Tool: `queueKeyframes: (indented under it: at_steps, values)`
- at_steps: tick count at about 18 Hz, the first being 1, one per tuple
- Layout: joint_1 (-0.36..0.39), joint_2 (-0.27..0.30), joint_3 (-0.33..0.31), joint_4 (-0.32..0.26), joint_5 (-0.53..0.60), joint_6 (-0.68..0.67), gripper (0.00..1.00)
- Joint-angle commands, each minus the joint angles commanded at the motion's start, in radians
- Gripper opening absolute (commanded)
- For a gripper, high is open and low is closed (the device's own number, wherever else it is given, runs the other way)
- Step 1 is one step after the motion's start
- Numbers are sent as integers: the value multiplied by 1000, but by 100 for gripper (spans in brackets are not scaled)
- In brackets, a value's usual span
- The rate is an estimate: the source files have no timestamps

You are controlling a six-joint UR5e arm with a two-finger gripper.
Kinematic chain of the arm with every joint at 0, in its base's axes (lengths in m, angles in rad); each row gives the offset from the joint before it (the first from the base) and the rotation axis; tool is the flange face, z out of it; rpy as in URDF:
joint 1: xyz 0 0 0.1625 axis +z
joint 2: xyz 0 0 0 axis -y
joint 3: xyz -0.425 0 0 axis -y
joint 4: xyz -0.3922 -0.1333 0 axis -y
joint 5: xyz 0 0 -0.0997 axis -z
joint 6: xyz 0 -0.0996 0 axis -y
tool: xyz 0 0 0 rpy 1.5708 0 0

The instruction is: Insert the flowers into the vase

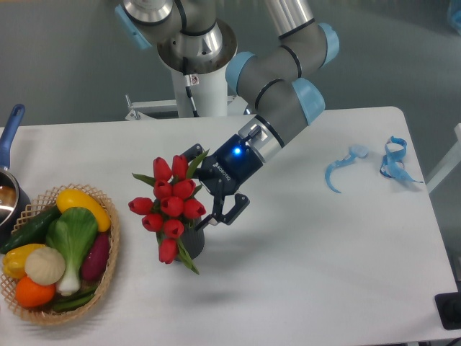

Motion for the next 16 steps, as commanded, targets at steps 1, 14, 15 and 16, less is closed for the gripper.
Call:
queueKeyframes:
  at_steps: [1,14,15,16]
  values:
    - [2,18,0,-2,42,-2,100]
    - [126,232,109,-26,517,-12,100]
    - [133,242,115,-46,533,-15,100]
    - [135,252,123,-67,539,-20,100]
